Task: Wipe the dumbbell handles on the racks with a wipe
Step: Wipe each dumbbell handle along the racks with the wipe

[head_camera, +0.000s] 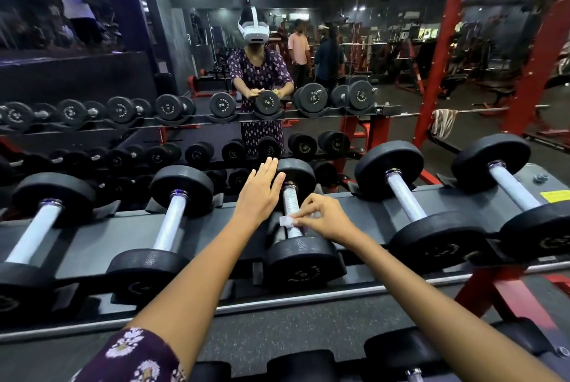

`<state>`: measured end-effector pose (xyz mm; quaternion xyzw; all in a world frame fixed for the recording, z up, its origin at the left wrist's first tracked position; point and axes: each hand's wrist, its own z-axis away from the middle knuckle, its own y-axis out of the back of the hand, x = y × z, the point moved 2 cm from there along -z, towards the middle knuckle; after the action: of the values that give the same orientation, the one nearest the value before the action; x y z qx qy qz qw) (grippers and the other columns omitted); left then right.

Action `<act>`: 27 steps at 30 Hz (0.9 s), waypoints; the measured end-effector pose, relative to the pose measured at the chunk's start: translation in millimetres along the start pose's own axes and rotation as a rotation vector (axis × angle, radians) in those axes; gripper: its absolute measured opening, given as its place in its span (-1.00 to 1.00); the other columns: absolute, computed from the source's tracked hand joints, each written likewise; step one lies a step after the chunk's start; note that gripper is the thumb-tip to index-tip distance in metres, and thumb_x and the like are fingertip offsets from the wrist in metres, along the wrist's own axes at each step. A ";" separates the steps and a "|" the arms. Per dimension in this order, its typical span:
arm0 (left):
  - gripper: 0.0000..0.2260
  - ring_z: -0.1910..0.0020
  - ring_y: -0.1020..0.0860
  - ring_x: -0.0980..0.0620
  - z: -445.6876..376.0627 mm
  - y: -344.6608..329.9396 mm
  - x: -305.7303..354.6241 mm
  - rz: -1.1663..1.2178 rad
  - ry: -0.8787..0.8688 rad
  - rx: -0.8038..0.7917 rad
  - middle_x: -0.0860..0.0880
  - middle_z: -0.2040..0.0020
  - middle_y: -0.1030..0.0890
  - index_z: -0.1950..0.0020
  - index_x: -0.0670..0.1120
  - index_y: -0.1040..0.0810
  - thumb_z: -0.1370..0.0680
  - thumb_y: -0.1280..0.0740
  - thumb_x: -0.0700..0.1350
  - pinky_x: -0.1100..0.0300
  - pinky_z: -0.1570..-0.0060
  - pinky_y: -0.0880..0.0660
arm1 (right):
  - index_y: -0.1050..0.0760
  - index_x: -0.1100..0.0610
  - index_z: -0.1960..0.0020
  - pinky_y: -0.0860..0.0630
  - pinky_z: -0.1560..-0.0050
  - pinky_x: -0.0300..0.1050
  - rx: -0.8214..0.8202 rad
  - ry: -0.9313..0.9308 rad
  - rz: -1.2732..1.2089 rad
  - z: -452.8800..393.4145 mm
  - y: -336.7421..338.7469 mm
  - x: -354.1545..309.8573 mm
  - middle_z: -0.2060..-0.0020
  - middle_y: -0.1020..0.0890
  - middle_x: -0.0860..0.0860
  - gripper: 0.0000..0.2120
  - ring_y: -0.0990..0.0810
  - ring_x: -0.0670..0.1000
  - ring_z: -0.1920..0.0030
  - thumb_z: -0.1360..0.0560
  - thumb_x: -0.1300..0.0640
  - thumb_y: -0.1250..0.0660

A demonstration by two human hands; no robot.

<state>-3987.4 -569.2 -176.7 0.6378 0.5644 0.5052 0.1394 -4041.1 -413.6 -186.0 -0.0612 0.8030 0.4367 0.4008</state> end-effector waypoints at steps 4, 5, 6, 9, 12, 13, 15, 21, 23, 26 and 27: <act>-0.54 -0.55 -0.10 -0.05 1.3 -2.0 1.5 -0.006 0.013 -0.003 -0.10 -0.57 -0.14 -0.56 -0.16 -0.14 -0.69 -0.08 -0.04 0.14 -0.49 0.05 | -0.67 0.21 0.08 -0.31 0.30 -0.39 0.025 -0.073 0.024 -17.3 6.3 -8.7 0.39 -0.57 0.02 -0.83 -0.44 -0.20 0.41 -0.35 0.18 -0.49; -0.54 -0.55 -0.10 -0.05 1.5 -2.4 1.6 -0.007 0.017 -0.008 -0.10 -0.57 -0.13 -0.56 -0.16 -0.13 -0.69 -0.08 -0.04 0.13 -0.49 0.05 | -0.67 0.22 0.07 -0.32 0.28 -0.39 0.074 -0.093 0.039 -24.9 6.3 -11.4 0.36 -0.62 0.07 -0.84 -0.46 -0.21 0.38 -0.37 0.19 -0.48; -0.54 -0.56 -0.09 -0.04 1.9 -2.8 1.9 -0.009 0.022 -0.012 -0.09 -0.58 -0.13 -0.57 -0.15 -0.12 -0.69 -0.08 -0.05 0.13 -0.49 0.06 | -0.67 0.23 0.07 -0.33 0.25 -0.40 0.109 -0.110 0.029 -29.9 5.3 -13.0 0.30 -0.67 0.13 -0.84 -0.49 -0.23 0.35 -0.38 0.19 -0.47; -0.54 -0.56 -0.09 -0.01 2.0 -1.3 3.4 -0.017 0.037 -0.024 -0.08 -0.58 -0.12 -0.57 -0.13 -0.12 -0.69 -0.07 -0.04 0.12 -0.48 0.08 | -0.67 0.22 0.08 -0.35 0.24 -0.46 0.136 -0.138 0.001 -26.3 1.4 -11.4 0.22 -0.69 0.20 -0.87 -0.57 -0.27 0.32 -0.39 0.20 -0.45; -0.55 -0.56 -0.09 0.02 1.9 1.2 3.6 -0.014 0.042 -0.033 -0.07 -0.58 -0.12 -0.57 -0.13 -0.13 -0.69 -0.07 -0.04 0.13 -0.49 0.10 | -0.67 0.23 0.08 -0.34 0.24 -0.51 0.100 -0.148 -0.009 -4.7 1.2 -6.5 0.20 -0.70 0.16 -0.85 -0.63 -0.06 0.15 -0.37 0.21 -0.48; -0.55 -0.56 -0.08 0.02 2.1 1.5 4.1 -0.011 0.043 -0.031 -0.06 -0.58 -0.12 -0.57 -0.13 -0.13 -0.69 -0.07 -0.04 0.13 -0.48 0.10 | -0.67 0.23 0.09 -0.34 0.23 -0.51 0.081 -0.150 -0.028 0.2 1.1 -5.9 0.20 -0.70 0.16 -0.85 -0.63 -0.05 0.15 -0.36 0.21 -0.48; -0.55 -0.56 -0.08 0.02 2.9 1.3 4.4 -0.002 0.053 -0.032 -0.06 -0.58 -0.11 -0.57 -0.13 -0.13 -0.69 -0.07 -0.04 0.14 -0.48 0.09 | -0.68 0.22 0.13 -0.38 0.22 -0.46 0.082 -0.149 -0.081 -0.4 1.6 -7.5 0.22 -0.70 0.15 -0.88 -0.61 -0.09 0.20 -0.36 0.20 -0.48; -0.56 -0.55 -0.09 0.01 3.0 3.0 7.4 0.004 0.077 -0.049 -0.06 -0.58 -0.11 -0.57 -0.13 -0.12 -0.70 -0.06 -0.06 0.11 -0.48 0.07 | -0.68 0.25 0.18 -0.39 0.27 -0.37 0.275 -0.206 -0.226 -21.4 0.0 -15.3 0.27 -0.69 0.17 -0.91 -0.60 -0.03 0.25 -0.33 0.24 -0.48; -0.56 -0.55 -0.10 0.00 3.7 3.8 8.9 0.035 0.086 -0.040 -0.06 -0.57 -0.13 -0.56 -0.13 -0.14 -0.70 -0.07 -0.08 0.11 -0.48 0.07 | -0.68 0.26 0.22 -0.37 0.27 -0.42 0.268 -0.219 -0.209 -15.7 -4.5 -10.3 0.26 -0.69 0.15 -0.94 -0.62 0.03 0.18 -0.33 0.27 -0.47; -0.56 -0.55 -0.11 -0.01 3.7 4.0 10.6 0.038 0.087 -0.028 -0.07 -0.57 -0.13 -0.56 -0.13 -0.15 -0.69 -0.07 -0.08 0.11 -0.48 0.07 | -0.68 0.23 0.24 -0.35 0.25 -0.41 0.252 -0.209 -0.218 -13.0 -7.0 -7.8 0.28 -0.69 0.11 -0.95 -0.59 -0.04 0.24 -0.33 0.24 -0.47; -0.56 -0.55 -0.11 -0.01 3.6 3.6 10.9 0.038 0.093 -0.032 -0.07 -0.57 -0.13 -0.56 -0.14 -0.15 -0.69 -0.07 -0.07 0.11 -0.48 0.06 | -0.68 0.21 0.24 -0.38 0.22 -0.35 0.272 -0.236 -0.263 -16.1 -6.0 -7.4 0.30 -0.68 0.08 -0.94 -0.57 -0.09 0.27 -0.33 0.21 -0.48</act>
<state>-3984.1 -559.6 -170.3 0.6220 0.5500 0.5456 0.1135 -4043.0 -431.2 -180.0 -0.0594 0.7872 0.2724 0.5500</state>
